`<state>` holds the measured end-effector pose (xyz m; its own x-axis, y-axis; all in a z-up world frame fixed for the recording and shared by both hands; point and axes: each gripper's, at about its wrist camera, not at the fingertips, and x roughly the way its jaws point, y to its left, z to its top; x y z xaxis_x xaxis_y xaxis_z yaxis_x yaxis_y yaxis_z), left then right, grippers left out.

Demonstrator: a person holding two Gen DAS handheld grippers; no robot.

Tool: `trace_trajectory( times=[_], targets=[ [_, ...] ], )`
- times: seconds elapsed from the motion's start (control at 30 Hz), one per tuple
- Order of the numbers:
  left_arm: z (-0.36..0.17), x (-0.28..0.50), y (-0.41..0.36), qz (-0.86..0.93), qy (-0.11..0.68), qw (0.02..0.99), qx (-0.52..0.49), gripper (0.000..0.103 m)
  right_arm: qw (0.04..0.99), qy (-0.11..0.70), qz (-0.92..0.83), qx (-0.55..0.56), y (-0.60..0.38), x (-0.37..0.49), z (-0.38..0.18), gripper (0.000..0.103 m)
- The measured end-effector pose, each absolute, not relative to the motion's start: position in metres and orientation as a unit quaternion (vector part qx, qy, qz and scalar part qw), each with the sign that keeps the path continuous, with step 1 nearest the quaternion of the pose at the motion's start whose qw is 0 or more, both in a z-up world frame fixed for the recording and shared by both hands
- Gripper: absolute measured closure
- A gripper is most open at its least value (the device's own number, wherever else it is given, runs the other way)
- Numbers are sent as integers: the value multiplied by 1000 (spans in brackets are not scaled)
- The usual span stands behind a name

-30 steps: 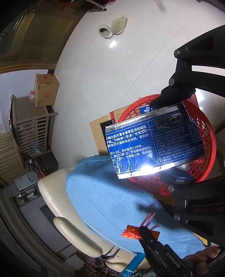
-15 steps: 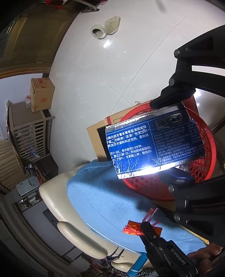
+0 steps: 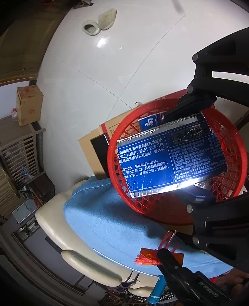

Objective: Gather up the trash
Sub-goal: 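Open both tools to drop the foil packet and orange wrapper into the wastebasket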

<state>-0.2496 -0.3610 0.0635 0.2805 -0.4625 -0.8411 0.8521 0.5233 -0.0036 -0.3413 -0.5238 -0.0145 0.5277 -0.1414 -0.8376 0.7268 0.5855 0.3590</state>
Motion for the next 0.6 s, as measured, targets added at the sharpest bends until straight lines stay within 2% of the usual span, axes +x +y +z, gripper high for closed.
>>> trace_trajectory(
  times=[0.13, 0.17, 0.23, 0.6],
  targets=[
    [61, -250, -363, -430, 422, 763, 233, 74, 787, 414, -266, 371, -527, -336, -22, 32],
    [60, -250, -364, -431, 423, 763, 234, 74, 787, 412, -266, 373, -528, -337, -22, 29],
    [59, -251, -366, -433, 424, 760, 235, 74, 789, 405, -269, 375, -529, -340, -19, 17],
    [50, -257, -379, -442, 428, 749, 246, 74, 793, 339, -304, 404, -553, -372, 6, 16]
  ],
)
